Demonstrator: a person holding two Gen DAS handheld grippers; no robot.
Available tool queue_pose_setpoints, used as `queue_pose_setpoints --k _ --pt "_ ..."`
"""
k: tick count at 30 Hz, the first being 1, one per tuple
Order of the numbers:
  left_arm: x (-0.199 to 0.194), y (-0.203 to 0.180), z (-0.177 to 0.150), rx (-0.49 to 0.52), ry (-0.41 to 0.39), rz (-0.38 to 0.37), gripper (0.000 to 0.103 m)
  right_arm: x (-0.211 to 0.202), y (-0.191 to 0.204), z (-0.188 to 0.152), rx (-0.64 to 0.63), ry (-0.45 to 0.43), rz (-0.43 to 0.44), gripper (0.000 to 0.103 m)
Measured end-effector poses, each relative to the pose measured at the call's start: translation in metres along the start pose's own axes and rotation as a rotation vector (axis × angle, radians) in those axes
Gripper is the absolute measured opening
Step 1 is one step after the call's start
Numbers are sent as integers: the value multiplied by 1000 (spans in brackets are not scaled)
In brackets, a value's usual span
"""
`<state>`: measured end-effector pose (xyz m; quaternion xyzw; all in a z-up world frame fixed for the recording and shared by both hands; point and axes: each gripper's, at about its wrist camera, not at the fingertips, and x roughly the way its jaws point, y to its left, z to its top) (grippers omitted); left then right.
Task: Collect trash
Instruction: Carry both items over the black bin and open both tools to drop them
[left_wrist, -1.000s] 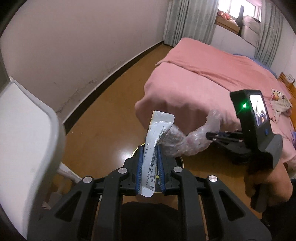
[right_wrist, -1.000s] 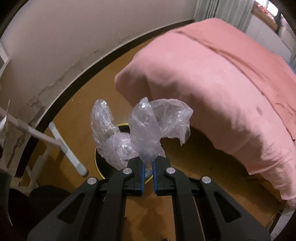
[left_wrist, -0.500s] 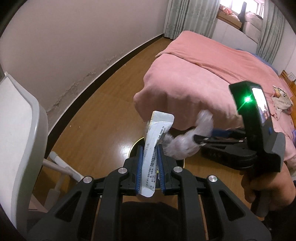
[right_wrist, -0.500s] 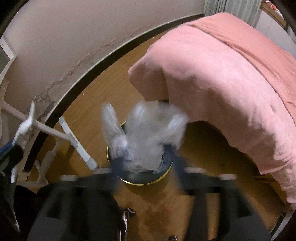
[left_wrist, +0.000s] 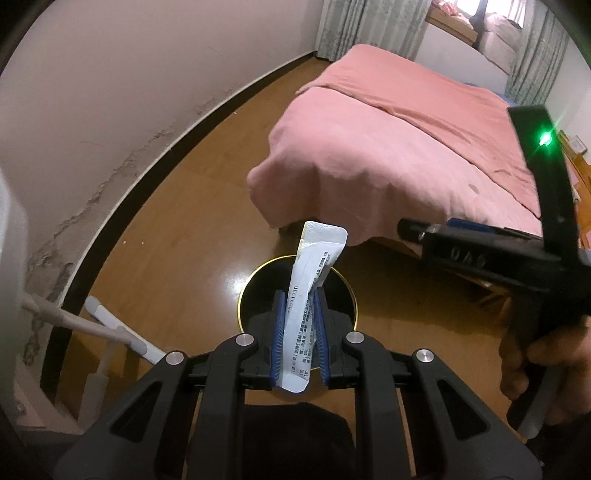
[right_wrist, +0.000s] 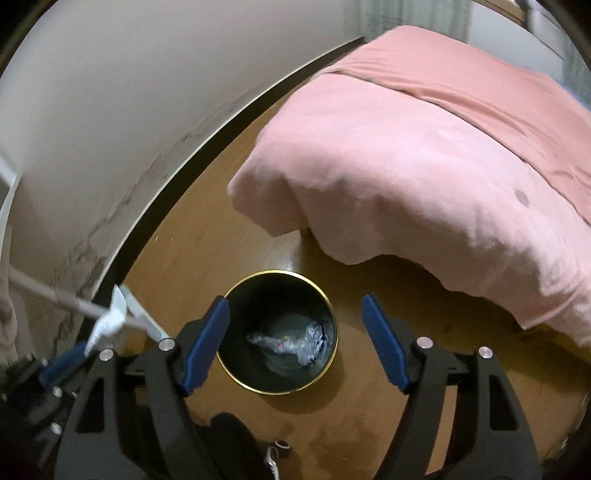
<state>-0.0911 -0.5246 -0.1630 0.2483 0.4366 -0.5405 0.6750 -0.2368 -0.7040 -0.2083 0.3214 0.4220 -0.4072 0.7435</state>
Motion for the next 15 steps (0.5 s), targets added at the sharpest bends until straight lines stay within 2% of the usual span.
queue_pose_setpoints --k 2,4,5,6,13,15 --pt "6 -6 5 12 12 -20 16 -2 -8 2 38 -10 -2 72" --pt "11 -11 10 20 16 -13 30 -5 -15 3 71 -23 -2 72" --pt "10 -12 11 18 5 -11 45 -7 -19 4 85 -30 -3 72" --pt "8 -13 12 14 -10 -9 51 -9 -21 5 94 -36 -3 72" --pt "-7 -13 12 14 -32 -10 52 -11 -22 5 88 -41 -1 72" --pt "-16 -11 10 12 -42 -3 56 -12 -19 4 71 -41 1 72"
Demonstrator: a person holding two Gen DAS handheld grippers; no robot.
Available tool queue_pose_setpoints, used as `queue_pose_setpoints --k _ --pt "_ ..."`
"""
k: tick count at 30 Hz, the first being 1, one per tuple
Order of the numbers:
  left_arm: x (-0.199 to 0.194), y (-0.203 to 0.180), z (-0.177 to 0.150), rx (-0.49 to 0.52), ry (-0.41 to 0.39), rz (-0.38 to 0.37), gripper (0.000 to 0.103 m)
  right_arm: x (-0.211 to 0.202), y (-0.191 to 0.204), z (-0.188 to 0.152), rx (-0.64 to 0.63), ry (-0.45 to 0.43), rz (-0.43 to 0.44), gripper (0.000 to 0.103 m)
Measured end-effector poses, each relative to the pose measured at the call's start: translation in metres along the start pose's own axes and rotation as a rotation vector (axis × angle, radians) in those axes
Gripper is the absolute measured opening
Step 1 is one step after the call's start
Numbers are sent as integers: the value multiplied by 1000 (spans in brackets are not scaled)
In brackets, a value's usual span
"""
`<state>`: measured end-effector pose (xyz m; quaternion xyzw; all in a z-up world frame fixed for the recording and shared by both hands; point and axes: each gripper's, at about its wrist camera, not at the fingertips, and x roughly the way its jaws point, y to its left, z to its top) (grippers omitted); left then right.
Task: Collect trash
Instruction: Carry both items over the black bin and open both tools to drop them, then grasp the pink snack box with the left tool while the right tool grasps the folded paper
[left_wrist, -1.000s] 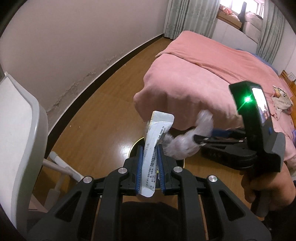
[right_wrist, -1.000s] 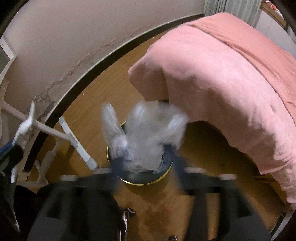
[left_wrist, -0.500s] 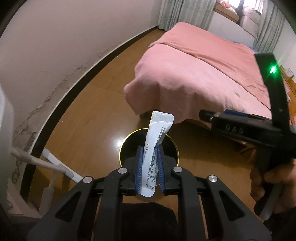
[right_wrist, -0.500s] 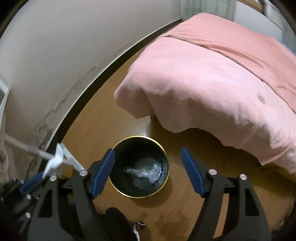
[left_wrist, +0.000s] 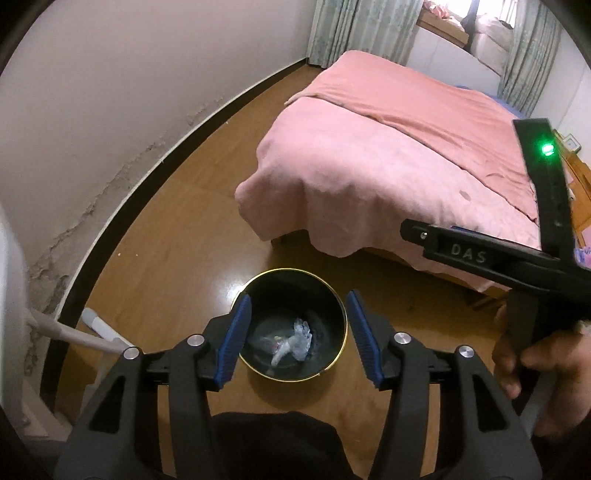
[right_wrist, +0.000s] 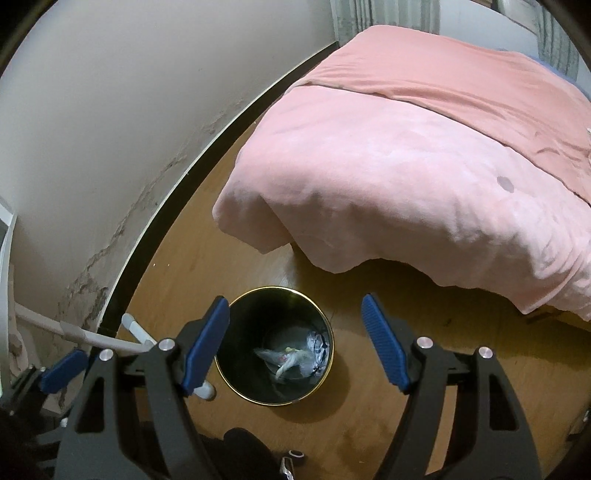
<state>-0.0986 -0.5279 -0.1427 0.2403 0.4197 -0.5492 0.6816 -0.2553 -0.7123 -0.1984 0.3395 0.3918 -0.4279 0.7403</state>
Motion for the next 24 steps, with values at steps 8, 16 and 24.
queue_pose_setpoints --k 8,16,24 --pt "-98 34 -22 -29 -114 97 67 -31 46 -10 -142 -54 39 72" --pt "-245 165 -110 -285 -259 438 88 -94 179 -46 -442 -133 251 75" --pt "-338 310 -253 -688 -188 805 89 -150 325 -127 -761 -155 483 76"
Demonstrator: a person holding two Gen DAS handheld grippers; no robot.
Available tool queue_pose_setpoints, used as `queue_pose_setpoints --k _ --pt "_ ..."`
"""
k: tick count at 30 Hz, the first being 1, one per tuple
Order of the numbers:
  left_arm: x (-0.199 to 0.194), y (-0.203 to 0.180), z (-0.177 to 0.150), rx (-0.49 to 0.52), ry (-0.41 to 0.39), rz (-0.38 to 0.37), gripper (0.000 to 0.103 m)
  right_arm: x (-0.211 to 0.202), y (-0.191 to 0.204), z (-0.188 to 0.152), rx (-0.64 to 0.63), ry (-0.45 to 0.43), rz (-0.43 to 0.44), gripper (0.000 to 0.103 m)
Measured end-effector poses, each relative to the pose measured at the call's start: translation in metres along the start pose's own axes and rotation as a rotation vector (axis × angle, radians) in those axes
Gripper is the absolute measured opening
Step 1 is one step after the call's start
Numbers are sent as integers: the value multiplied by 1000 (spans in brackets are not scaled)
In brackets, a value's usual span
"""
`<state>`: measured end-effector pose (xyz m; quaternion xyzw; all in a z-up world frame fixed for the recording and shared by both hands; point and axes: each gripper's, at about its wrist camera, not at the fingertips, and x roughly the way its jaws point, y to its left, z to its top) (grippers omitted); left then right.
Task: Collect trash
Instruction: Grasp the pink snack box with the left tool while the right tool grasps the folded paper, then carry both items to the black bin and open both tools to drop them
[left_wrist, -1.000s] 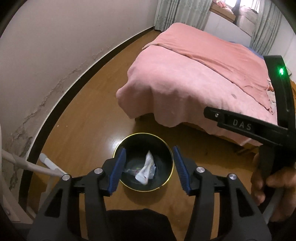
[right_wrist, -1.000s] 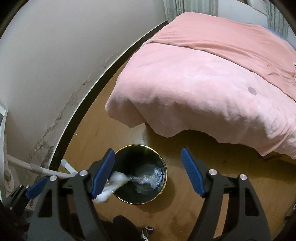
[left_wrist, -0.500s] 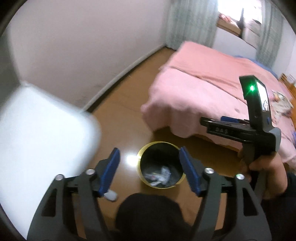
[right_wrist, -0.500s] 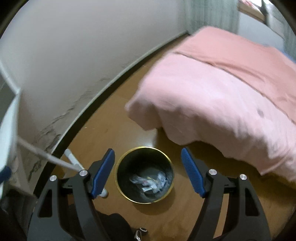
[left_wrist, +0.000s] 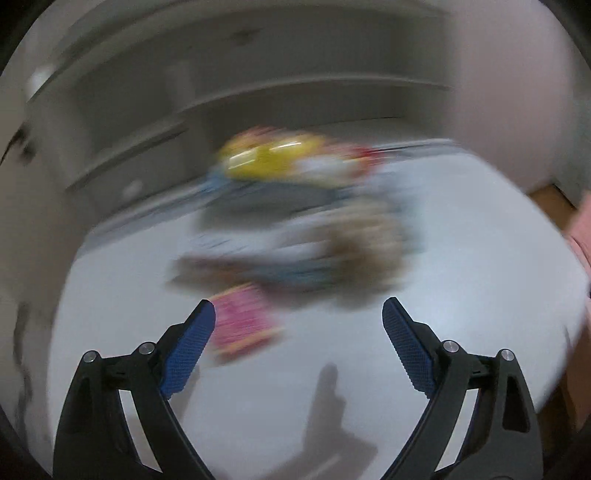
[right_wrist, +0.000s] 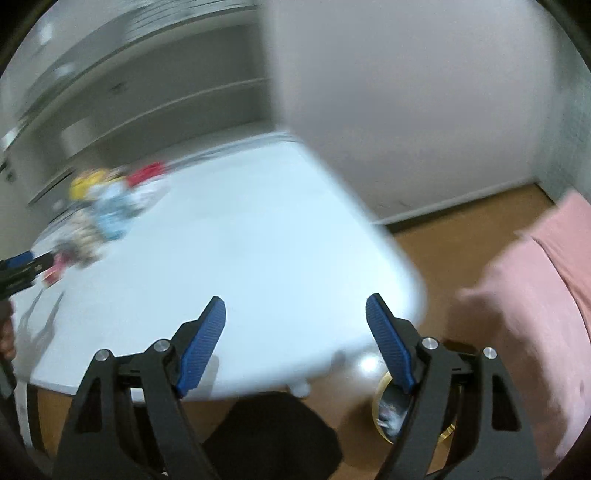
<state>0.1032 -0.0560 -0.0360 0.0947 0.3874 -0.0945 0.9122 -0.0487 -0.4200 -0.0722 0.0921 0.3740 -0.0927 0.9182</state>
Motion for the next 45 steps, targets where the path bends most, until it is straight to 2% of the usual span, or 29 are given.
queue_pose_setpoints --k 1,5,8,12,14,15,16,17,20,23,28,31,35,36,38,41,42,45 --pt "7 18 -4 -41 20 15 89 3 19 3 -30 2 28 76" --pt "26 38 -12 -96 74 21 89 16 78 13 -133 11 113 76" --pt "40 41 -12 -115 96 19 89 22 117 20 -191 14 165 76" --pt "55 38 -8 -127 127 28 89 20 150 24 -254 7 221 76" --pt "60 41 -6 -145 126 28 85 19 169 30 -296 8 258 76" --pt "58 44 -5 -145 117 28 72 19 177 32 -319 11 273 76" --pt "56 47 -6 -137 104 30 50 21 191 37 -360 14 293 76" --pt "54 51 -7 -127 96 32 42 22 201 40 -387 13 302 76" --pt "45 74 -14 -156 111 -5 41 27 242 51 -511 25 352 76" --pt "28 95 -27 -146 99 25 41 43 291 59 -657 71 383 76" --pt "2 128 -53 -159 103 38 41 85 366 64 -885 141 366 76" --pt "-7 142 -65 -195 99 29 41 115 392 66 -941 193 340 76" --pt "-11 158 -74 -245 100 22 41 140 399 69 -930 272 337 64" --pt "-12 159 -74 -248 101 23 41 143 399 72 -909 292 346 50" --pt "-13 159 -72 -254 97 24 41 142 396 75 -870 312 359 31" --pt "-14 154 -67 -252 93 19 41 127 391 73 -830 312 419 7" --pt "-15 151 -65 -248 91 17 41 118 386 72 -800 311 451 4" --pt "-20 137 -57 -227 80 6 41 92 372 71 -729 271 491 4"
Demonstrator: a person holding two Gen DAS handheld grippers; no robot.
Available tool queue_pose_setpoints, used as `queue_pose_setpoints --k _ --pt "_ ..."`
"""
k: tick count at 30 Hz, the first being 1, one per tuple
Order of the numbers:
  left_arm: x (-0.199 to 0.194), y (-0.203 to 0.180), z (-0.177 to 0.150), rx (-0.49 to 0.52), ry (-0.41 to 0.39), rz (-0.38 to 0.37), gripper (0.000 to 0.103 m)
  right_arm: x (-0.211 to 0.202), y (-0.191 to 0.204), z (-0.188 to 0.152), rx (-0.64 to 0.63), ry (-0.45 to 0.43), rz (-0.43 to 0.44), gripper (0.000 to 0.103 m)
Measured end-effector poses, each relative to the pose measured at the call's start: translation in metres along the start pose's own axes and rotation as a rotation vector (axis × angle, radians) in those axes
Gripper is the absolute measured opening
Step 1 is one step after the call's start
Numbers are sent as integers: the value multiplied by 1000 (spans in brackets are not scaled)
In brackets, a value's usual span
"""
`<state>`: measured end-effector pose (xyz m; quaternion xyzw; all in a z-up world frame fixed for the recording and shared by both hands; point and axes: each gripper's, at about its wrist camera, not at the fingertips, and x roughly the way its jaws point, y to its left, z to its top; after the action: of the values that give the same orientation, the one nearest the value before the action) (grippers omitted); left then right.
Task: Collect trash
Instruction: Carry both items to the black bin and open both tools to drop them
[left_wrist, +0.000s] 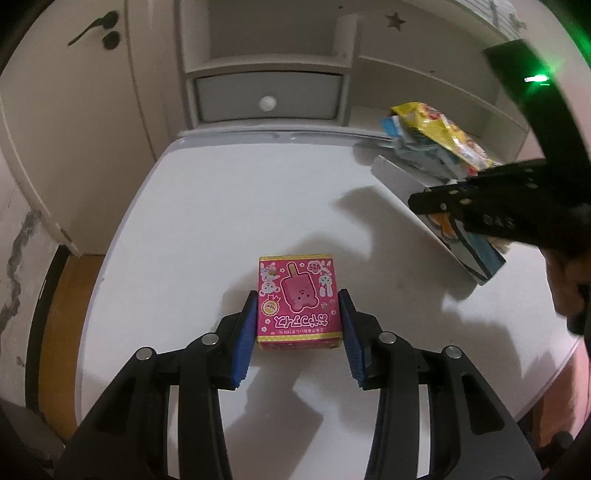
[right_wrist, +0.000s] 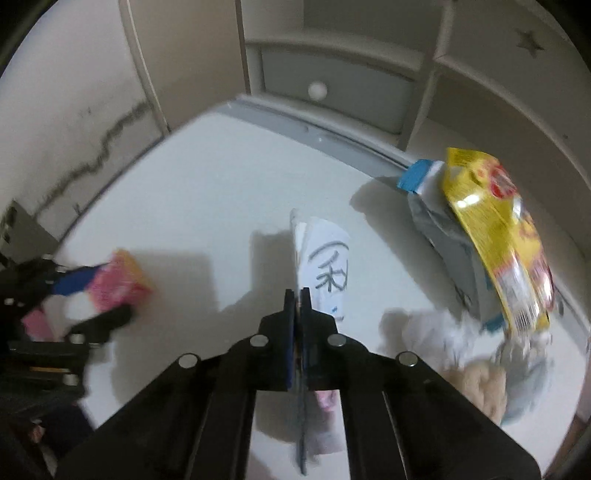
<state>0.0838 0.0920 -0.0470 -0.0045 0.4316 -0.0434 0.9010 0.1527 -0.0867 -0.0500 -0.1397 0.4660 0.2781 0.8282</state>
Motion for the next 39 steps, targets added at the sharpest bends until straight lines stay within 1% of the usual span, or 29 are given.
queue_pose_setpoints --k 3,4,7,9,10,11,12,13,15,16,18,19,20,21,22,24,25,27,28,31,33,35,36,37,39 --pt "-8 -23 6 29 -18 -33 41 -37 -6 -26 63 -68 4 4" --pt "-12 -37 8 49 -30 -52 41 -54 -11 -38 90 -98 -12 4" --pt "-20 -73 14 99 -49 -113 41 -103 -38 -82 191 -169 -85 4" --pt "-25 -109 17 147 -62 -174 41 -131 -62 -120 266 -196 -168 4" --pt "-27 -135 19 183 -69 -218 41 -147 -82 -148 332 -202 -222 4" --pt "-29 -154 19 209 -74 -249 41 -156 -97 -163 375 -203 -256 4" --pt "-31 -179 18 245 -80 -292 41 -168 -115 -189 434 -200 -309 4" --pt "-33 -198 17 272 -84 -321 41 -175 -127 -207 476 -197 -345 4" --pt "-37 -250 11 347 -87 -398 41 -194 -158 -259 594 -186 -419 4" --pt "-39 -275 7 382 -81 -433 41 -206 -175 -293 670 -174 -481 4" --pt "-46 -326 -5 458 -76 -512 41 -219 -198 -346 779 -158 -548 4" --pt "-50 -350 -12 496 -75 -544 41 -224 -204 -367 823 -155 -567 4" --pt "-53 -378 -22 539 -71 -582 41 -231 -214 -396 887 -147 -590 4" --pt "-56 -402 -32 575 -59 -615 41 -234 -219 -419 931 -140 -609 4" --pt "-57 -419 -39 597 -46 -639 41 -237 -227 -443 983 -132 -628 4" --pt "-58 -462 -62 665 -17 -696 41 -237 -241 -489 1076 -107 -637 4" --pt "-58 -480 -74 698 -9 -708 41 -233 -250 -515 1128 -85 -633 4" --pt "-54 -507 -95 751 3 -727 41 -228 -259 -544 1180 -52 -631 4" --pt "-50 -520 -106 775 20 -730 41 -223 -265 -563 1215 -27 -615 4" --pt "-35 -543 -128 806 76 -731 41 -207 -277 -598 1286 27 -571 4" --pt "-22 -558 -138 819 113 -726 41 -191 -280 -611 1311 58 -530 4" --pt "-13 -568 -147 838 132 -716 41 -184 -284 -624 1336 78 -500 4" --pt "-10 -572 -149 843 136 -711 41 -176 -288 -620 1343 84 -492 4" --pt "-7 -575 -152 845 144 -706 41 -175 -289 -625 1351 88 -485 4" --pt "-6 -580 -158 845 163 -709 41 -173 -282 -628 1357 86 -482 4"
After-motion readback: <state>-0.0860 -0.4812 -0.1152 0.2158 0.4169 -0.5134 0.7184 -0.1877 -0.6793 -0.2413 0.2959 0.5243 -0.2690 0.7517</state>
